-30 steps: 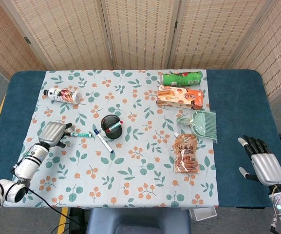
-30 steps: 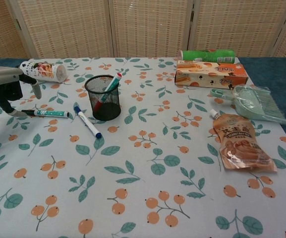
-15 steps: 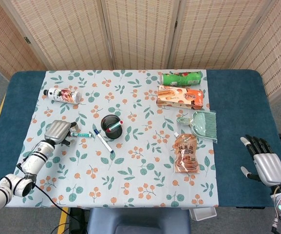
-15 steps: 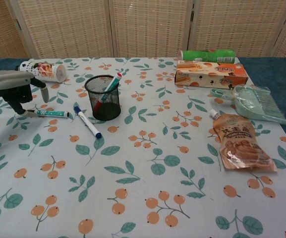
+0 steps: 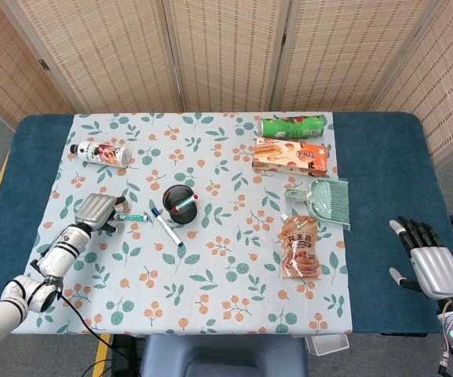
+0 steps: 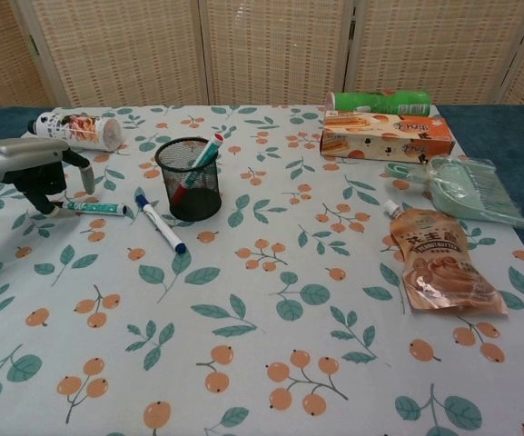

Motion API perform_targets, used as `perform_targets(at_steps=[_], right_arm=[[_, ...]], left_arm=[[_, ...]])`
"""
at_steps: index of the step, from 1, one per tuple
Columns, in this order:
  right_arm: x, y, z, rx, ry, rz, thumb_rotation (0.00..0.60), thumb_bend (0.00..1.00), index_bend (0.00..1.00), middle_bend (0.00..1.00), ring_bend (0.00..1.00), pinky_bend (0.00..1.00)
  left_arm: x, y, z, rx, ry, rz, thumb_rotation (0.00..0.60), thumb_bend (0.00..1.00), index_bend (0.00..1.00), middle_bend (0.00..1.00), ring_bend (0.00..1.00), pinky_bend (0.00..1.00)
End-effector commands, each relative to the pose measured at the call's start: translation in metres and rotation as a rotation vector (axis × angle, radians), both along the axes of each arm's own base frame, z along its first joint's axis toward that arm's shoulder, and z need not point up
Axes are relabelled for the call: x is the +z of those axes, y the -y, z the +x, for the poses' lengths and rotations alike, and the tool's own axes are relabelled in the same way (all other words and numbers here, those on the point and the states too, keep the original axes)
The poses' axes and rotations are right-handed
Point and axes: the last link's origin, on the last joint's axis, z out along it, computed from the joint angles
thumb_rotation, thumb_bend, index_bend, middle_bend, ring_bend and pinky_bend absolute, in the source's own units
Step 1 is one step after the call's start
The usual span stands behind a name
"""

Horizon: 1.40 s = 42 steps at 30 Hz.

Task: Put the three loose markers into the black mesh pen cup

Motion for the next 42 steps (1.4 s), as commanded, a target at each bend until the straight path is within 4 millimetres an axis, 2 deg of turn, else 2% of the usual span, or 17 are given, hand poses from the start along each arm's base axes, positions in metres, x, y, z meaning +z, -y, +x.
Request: perform_targets(at_steps=[1, 18, 34, 42], right_arm=[[0.0, 0.0, 0.0, 0.0, 0.0, -0.001, 0.6, 0.28, 0.05, 0.0, 0.0, 0.0], [0.003, -0.002, 0.0, 0.004, 0.005, -0.013, 0.6, 0.28, 0.05, 0.0, 0.0, 0.0], [0.003, -0.001, 0.0, 0.0, -0.001, -0.02, 0.6, 0.28, 0.05, 0.0, 0.0, 0.0], [0.002, 0.0, 0.0, 0.001, -0.004, -0.021, 0.6, 0.28, 0.05, 0.0, 0.0, 0.0]], left_arm=[[-0.002, -0.001, 0.001, -0.006, 0.0, -0.003, 0.6, 0.35, 0.45, 0.98, 0.97, 0.98], [-0.014, -0.004, 0.0, -0.004, 0.025, -0.016, 0.6, 0.37, 0.45, 0.98, 0.97, 0.98], [-0.02, -0.008, -0.005, 0.019, 0.036, -0.018, 0.6, 0.37, 0.5, 0.99, 0.98, 0.98], [-0.017, -0.01, -0.006, 0.021, 0.049, -0.004, 0.6, 0.39, 0.56, 1.0, 0.98, 0.99]])
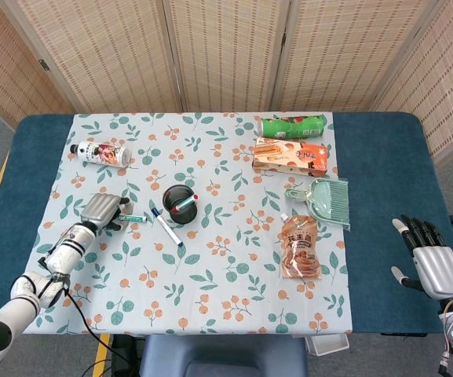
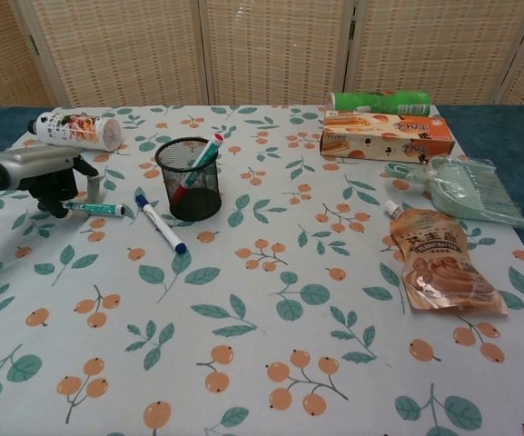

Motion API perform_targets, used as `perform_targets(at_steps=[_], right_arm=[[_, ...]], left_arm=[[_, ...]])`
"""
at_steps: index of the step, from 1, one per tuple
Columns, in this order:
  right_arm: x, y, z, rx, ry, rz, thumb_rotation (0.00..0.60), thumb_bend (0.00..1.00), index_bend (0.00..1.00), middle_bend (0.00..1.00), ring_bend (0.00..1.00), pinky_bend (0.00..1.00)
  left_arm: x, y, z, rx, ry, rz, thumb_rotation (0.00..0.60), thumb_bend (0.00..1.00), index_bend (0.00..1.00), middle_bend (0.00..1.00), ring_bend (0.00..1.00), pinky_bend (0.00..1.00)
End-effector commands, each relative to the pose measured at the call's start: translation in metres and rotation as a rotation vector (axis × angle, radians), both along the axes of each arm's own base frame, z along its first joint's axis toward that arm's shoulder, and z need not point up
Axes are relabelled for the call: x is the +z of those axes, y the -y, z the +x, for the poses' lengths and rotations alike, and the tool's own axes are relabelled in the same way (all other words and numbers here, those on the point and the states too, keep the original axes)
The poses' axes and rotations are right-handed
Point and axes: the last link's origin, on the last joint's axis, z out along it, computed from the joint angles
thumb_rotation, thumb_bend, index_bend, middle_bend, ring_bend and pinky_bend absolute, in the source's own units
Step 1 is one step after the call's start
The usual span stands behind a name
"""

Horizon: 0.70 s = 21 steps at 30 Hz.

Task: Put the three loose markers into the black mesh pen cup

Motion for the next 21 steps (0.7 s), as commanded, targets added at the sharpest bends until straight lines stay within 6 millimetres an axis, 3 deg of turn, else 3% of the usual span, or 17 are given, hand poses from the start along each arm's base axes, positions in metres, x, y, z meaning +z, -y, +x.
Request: perform_targets(at_steps=[1, 6, 10, 15, 21], right_arm=[[0.0, 0.0, 0.0, 0.002, 0.0, 0.0, 0.6, 0.28, 0.05, 0.0, 0.0, 0.0], [0.001, -0.002, 0.001, 0.008, -0.001, -0.007, 0.6, 0.28, 0.05, 0.0, 0.0, 0.0], [0.002, -0.003, 0.001, 0.01, 0.002, -0.009, 0.6, 0.28, 0.05, 0.0, 0.0, 0.0], [0.002, -0.005, 0.002, 0.017, 0.007, -0.006, 0.6, 0.28, 0.05, 0.0, 0.0, 0.0], [0.0, -0.004, 0.004, 0.031, 0.013, 0.009, 0.6, 0.28, 0.05, 0.0, 0.0, 0.0]], left_arm=[[0.0, 0.0, 0.0, 0.002, 0.003, 0.004, 0.6, 0.39, 0.57, 1.0, 0.98, 0.99], [0.005, 0.0, -0.002, 0.005, 0.008, 0.023, 0.6, 0.4, 0.58, 1.0, 0.99, 0.99], [0.024, 0.001, 0.0, -0.011, 0.059, 0.072, 0.6, 0.4, 0.58, 1.0, 0.99, 0.99], [0.078, 0.009, 0.018, 0.004, 0.294, 0.208, 0.6, 0.4, 0.57, 1.0, 0.99, 0.99], [0.139, 0.03, 0.063, 0.164, 0.752, 0.344, 0.6, 0.4, 0.57, 1.0, 0.99, 0.99]])
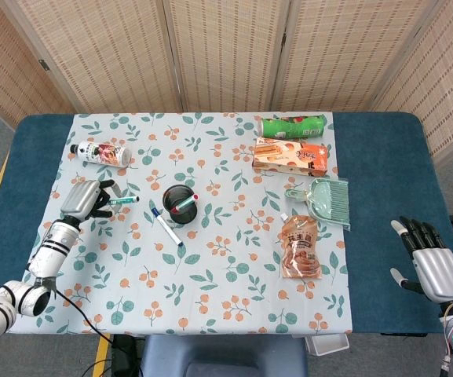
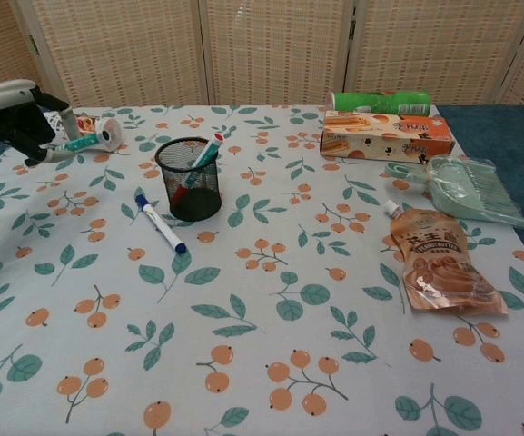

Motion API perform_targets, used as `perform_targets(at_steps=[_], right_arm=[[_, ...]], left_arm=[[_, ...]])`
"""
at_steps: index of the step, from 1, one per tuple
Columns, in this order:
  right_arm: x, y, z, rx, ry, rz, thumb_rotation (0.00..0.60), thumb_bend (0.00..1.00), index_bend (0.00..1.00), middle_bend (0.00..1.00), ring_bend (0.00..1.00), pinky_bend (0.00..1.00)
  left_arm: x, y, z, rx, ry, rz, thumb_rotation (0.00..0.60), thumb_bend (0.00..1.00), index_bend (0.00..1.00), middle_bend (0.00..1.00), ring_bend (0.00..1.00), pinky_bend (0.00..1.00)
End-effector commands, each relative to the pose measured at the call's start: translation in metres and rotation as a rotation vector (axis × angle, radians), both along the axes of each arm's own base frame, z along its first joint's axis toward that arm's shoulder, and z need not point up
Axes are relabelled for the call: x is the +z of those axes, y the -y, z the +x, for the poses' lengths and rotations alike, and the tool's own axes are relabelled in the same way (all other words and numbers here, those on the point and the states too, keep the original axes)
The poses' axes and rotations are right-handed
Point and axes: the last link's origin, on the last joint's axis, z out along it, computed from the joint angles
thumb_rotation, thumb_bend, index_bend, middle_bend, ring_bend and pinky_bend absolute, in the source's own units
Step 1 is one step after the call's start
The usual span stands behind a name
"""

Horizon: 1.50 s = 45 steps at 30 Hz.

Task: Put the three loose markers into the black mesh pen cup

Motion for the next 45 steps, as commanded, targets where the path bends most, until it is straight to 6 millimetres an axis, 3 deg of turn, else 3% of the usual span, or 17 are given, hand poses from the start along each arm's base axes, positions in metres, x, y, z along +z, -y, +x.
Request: perform_targets(at_steps=[1, 4, 7, 11, 17, 26, 45], right_arm=[[-0.001, 0.001, 0.001, 0.004, 0.003, 0.006, 0.6, 0.28, 0.05, 0.0, 0.0, 0.0], [-0.002, 0.002, 0.001, 0.01, 0.006, 0.012, 0.6, 0.28, 0.05, 0.0, 0.0, 0.0], [-0.002, 0.002, 0.002, 0.019, 0.01, 0.019, 0.6, 0.28, 0.05, 0.0, 0.0, 0.0], [0.0, 0.002, 0.002, 0.024, 0.02, 0.02, 0.6, 0.28, 0.05, 0.0, 0.0, 0.0], [0.005, 0.001, -0.002, 0.015, 0.034, 0.015, 0.6, 0.28, 0.05, 0.0, 0.0, 0.0], [0.014, -0.003, -0.004, 0.017, 0.054, -0.006, 0.6, 0.28, 0.05, 0.0, 0.0, 0.0], [0.022, -0.005, -0.006, 0.018, 0.067, -0.034, 0.6, 0.28, 0.05, 0.0, 0.0, 0.0]], left_arm=[[0.078, 0.018, 0.038, 0.132, 0.411, 0.171, 0.6, 0.4, 0.56, 1.0, 0.99, 0.99], [0.08, 0.029, 0.058, 0.164, 0.51, 0.176, 0.6, 0.4, 0.56, 1.0, 0.99, 0.99], [0.067, 0.034, 0.079, 0.192, 0.597, 0.14, 0.6, 0.4, 0.56, 1.0, 0.99, 0.99], [0.04, 0.03, 0.103, 0.209, 0.671, 0.063, 0.6, 0.4, 0.56, 1.0, 0.99, 0.99], [-0.001, 0.016, 0.124, 0.22, 0.722, -0.05, 0.6, 0.4, 0.57, 1.0, 0.99, 0.99], [-0.046, 0.0, 0.135, 0.213, 0.711, -0.099, 0.6, 0.4, 0.57, 1.0, 0.99, 0.99], [-0.087, -0.016, 0.148, 0.224, 0.706, -0.127, 0.6, 0.4, 0.57, 1.0, 0.99, 0.99]])
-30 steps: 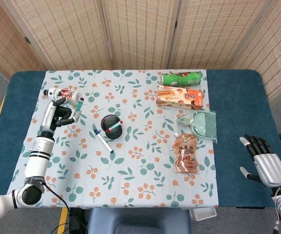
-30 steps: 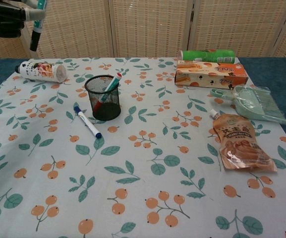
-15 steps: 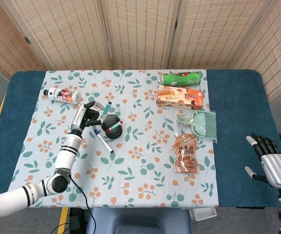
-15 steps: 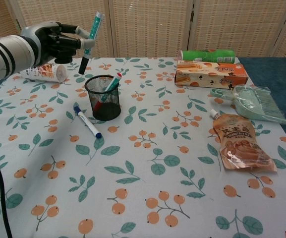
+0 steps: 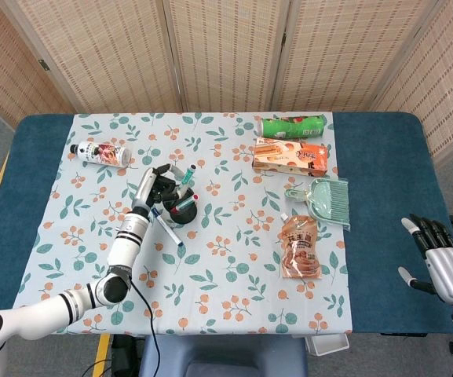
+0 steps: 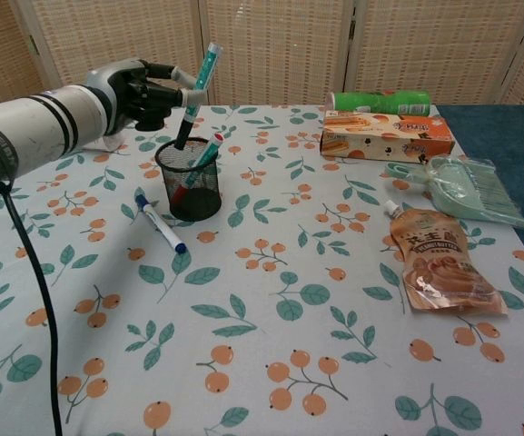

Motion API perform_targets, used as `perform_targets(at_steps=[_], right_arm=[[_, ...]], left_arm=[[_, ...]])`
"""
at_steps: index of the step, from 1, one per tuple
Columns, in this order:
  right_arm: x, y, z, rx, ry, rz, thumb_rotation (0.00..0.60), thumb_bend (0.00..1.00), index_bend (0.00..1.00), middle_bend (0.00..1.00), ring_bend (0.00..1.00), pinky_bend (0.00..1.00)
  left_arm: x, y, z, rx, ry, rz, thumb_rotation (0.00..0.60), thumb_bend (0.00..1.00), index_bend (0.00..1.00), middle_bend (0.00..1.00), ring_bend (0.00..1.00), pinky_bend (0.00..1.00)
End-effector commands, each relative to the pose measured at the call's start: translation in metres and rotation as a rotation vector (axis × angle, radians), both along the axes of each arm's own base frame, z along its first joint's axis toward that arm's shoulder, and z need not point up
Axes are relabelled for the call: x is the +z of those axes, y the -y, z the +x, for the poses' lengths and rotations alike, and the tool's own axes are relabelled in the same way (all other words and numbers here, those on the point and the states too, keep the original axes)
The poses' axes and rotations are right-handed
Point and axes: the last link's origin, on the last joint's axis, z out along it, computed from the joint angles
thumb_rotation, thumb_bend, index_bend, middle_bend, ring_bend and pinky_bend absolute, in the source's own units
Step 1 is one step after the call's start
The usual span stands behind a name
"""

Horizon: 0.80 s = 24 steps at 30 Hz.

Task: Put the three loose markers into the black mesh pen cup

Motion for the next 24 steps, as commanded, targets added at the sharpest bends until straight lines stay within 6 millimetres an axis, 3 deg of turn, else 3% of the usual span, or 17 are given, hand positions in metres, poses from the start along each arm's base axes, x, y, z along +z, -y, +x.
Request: perform_targets(at_steps=[1, 8, 18, 24], right_arm=[[0.002, -0.001, 0.0, 0.001, 0.002, -0.008, 0.6, 0.28, 0.05, 0.0, 0.0, 0.0], [0.004, -0.005, -0.001, 0.004, 0.0, -0.016, 0.6, 0.28, 0.05, 0.0, 0.0, 0.0], [0.0, -0.004, 0.001, 0.003, -0.009, -0.007, 0.6, 0.28, 0.05, 0.0, 0.0, 0.0], [-0.002, -0.003, 0.0, 0.001, -0.015, 0.002, 0.6, 0.28, 0.05, 0.0, 0.0, 0.0]], left_arm=[[-0.006, 0.0, 0.002, -0.002, 0.001, -0.01, 0.6, 0.4, 0.57, 1.0, 0.99, 0.99], [-0.016, 0.003, -0.007, -0.028, -0.037, -0.036, 0.6, 0.39, 0.53, 1.0, 0.99, 0.99], [-0.01, 0.008, -0.024, -0.058, -0.079, -0.06, 0.6, 0.23, 0.18, 0.96, 0.96, 0.96], [0.012, 0.02, -0.029, -0.112, -0.124, 0.024, 0.6, 0.22, 0.2, 0.96, 0.96, 0.96]])
